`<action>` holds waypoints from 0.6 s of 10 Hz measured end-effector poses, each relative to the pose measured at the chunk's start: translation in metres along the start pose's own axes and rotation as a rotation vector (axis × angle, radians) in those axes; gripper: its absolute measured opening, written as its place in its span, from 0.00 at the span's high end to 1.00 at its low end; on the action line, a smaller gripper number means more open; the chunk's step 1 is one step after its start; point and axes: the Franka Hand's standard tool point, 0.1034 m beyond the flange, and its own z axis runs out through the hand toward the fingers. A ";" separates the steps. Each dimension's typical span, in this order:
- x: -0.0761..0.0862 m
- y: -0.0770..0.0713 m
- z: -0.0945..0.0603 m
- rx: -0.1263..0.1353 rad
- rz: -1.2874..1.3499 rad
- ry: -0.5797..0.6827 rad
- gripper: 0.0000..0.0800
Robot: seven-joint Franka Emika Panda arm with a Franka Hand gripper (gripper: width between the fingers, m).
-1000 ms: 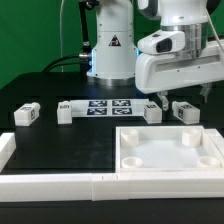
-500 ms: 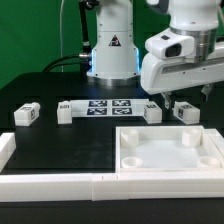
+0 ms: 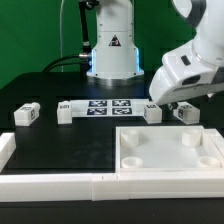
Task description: Assemble one leg
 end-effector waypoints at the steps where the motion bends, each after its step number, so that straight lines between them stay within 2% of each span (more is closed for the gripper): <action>1: -0.006 0.000 0.005 -0.007 0.003 -0.108 0.19; 3: -0.003 -0.002 0.015 0.007 -0.003 -0.251 0.19; 4: 0.006 -0.001 0.018 0.009 -0.002 -0.219 0.19; 6: 0.003 -0.001 0.024 0.009 -0.001 -0.221 0.19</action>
Offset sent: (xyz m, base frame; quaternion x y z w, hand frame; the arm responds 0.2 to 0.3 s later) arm -0.0053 -0.0066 -0.0150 -0.0147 0.0255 0.0194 0.9994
